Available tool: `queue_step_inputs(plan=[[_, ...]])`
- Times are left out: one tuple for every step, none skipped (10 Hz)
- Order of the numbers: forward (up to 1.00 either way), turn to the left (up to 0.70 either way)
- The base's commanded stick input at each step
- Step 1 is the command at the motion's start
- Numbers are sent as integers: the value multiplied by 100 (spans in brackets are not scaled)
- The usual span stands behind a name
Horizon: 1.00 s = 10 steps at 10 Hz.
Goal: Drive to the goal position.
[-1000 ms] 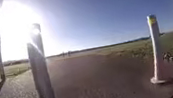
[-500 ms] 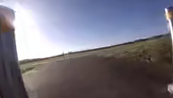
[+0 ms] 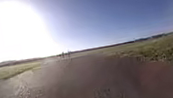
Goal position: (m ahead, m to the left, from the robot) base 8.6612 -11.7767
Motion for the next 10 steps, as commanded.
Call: queue_step_inputs(plan=[[70,0],[70,0],[70,0],[70,0],[70,0],[70,0],[70,0],[70,0],[70,0],[70,0]])
